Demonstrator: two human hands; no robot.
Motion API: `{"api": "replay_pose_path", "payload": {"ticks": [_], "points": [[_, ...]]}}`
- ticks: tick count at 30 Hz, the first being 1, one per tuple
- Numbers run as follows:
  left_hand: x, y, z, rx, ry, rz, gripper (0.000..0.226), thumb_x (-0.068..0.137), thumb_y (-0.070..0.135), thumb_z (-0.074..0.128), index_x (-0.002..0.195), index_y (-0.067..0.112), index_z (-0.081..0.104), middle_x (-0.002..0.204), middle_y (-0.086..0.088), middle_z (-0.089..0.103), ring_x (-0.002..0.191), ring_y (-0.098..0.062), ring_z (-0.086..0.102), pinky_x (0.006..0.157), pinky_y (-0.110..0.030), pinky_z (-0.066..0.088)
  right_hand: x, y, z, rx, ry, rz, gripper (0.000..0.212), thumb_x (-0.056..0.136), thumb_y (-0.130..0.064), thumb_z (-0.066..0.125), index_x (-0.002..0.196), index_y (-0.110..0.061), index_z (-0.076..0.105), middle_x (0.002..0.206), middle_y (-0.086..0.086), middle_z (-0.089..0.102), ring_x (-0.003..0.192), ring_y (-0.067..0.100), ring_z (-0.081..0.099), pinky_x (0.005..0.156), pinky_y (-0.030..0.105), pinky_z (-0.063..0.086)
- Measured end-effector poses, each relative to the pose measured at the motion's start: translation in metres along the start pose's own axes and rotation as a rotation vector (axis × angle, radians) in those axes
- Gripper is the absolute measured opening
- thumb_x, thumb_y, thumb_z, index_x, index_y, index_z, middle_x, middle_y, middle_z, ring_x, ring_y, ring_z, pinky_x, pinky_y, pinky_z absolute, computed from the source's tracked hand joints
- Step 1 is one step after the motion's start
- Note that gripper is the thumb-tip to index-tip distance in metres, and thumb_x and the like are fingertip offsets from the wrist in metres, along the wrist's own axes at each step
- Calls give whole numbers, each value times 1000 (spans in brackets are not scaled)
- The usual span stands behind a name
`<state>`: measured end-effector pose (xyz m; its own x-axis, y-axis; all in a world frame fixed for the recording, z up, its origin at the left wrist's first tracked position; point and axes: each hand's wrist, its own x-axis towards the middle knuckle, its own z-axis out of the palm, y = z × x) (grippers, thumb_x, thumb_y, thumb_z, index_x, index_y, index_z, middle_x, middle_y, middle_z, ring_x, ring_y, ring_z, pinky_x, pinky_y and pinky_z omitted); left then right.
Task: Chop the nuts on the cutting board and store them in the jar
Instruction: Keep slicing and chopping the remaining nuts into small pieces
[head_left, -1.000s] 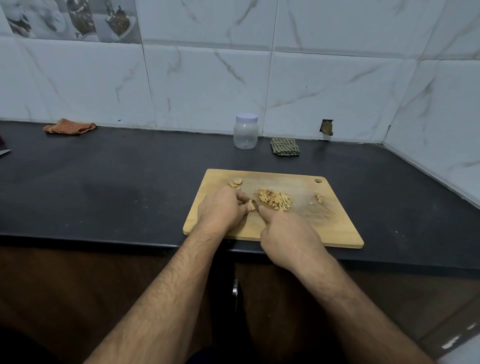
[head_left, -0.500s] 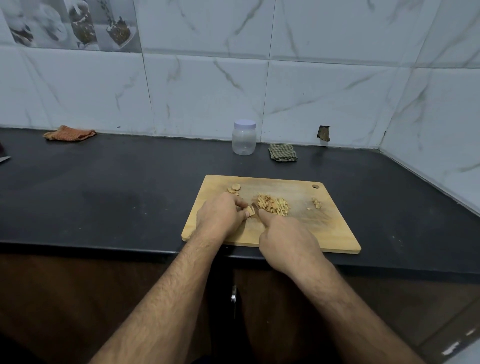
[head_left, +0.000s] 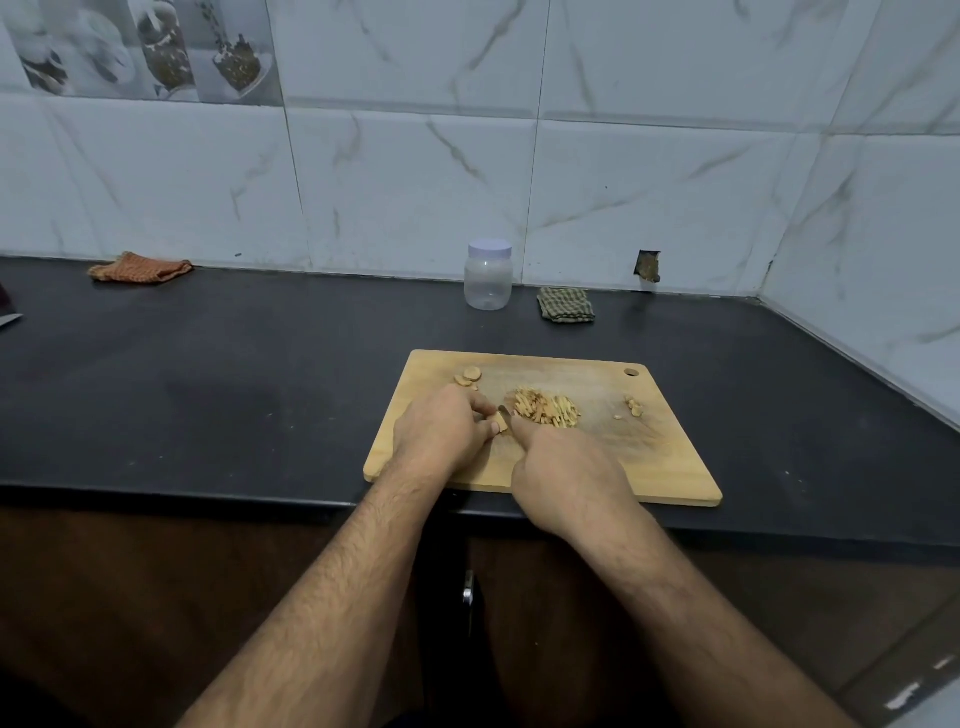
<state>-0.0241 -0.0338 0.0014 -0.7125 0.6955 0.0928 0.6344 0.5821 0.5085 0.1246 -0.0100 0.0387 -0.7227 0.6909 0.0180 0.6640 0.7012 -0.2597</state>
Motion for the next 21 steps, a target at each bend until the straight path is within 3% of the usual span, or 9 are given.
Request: {"api": "replay_pose_path", "payload": {"ticks": [12,21], "points": [[5,-2,1,-13,-17,2,28,88,46,66,116,44,68,116,16,68,109,-12,60,88,-33,52,13,-9,-4,-28,-69,15,61,94,-10,42,150,-33,37,135,4,57,121,25,54,94,37,49],[2,0,-1,7,-5,6,27,89,43,66,116,42,68,118,14,67,112,-13,59,88,-33,50,-21,7,5,-19,-43,-26,68,95,-8,45,155,-34,26,131,4,56,115,23,54,83,35,49]]}}
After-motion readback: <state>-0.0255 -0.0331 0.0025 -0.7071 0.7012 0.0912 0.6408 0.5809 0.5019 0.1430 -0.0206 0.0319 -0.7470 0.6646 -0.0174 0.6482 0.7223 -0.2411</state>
